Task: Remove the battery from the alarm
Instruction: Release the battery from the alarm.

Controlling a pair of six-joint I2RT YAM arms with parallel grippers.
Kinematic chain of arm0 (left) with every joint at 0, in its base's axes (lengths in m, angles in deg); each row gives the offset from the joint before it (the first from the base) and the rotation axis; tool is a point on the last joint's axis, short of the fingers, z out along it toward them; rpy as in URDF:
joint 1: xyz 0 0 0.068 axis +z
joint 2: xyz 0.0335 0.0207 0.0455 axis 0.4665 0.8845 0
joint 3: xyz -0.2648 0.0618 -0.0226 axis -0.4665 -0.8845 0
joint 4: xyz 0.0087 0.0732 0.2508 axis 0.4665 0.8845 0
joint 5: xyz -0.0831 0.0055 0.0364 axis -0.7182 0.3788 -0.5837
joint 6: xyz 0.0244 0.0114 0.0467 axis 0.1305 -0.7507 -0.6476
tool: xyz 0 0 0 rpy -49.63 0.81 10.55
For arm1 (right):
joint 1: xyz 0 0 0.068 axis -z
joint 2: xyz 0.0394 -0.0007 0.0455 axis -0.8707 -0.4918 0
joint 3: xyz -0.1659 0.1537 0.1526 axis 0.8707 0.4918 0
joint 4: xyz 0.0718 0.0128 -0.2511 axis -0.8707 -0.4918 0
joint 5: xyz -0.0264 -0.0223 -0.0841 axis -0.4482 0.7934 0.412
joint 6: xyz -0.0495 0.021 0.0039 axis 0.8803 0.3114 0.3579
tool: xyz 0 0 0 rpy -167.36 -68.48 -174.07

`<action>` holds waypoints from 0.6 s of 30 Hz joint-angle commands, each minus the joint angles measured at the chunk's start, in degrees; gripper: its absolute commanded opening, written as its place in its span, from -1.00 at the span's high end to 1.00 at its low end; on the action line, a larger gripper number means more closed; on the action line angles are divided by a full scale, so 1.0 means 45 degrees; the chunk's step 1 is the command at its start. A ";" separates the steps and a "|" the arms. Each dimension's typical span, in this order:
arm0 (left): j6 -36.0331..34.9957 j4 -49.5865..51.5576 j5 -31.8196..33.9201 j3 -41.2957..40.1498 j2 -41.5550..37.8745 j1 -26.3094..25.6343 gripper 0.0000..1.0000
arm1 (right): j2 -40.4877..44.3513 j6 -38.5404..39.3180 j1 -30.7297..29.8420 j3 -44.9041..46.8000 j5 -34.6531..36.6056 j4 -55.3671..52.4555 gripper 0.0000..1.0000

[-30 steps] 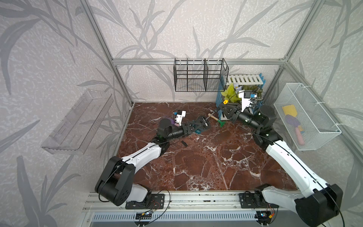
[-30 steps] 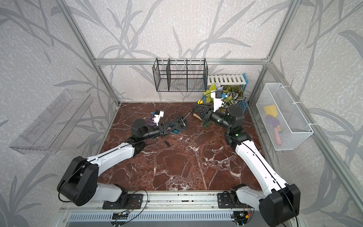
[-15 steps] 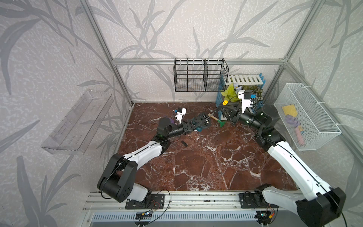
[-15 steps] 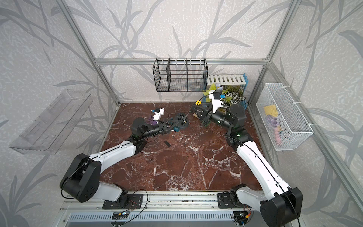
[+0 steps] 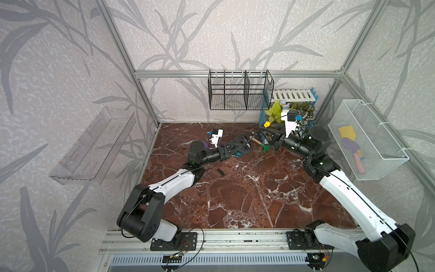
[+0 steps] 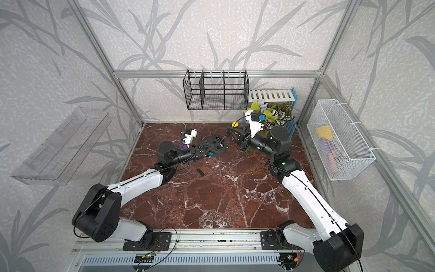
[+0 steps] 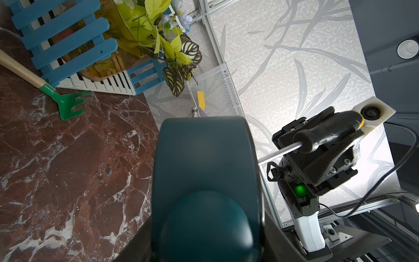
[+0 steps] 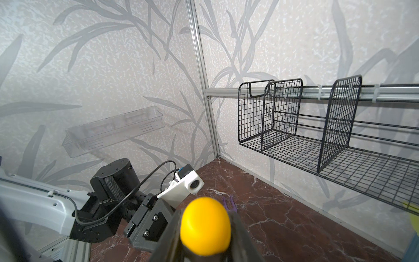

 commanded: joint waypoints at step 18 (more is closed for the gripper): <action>0.0311 -0.1947 -0.0501 0.0431 0.0093 -0.0060 0.82 | -0.0681 0.1162 -0.0401 -0.0509 -0.0004 -0.0401 1.00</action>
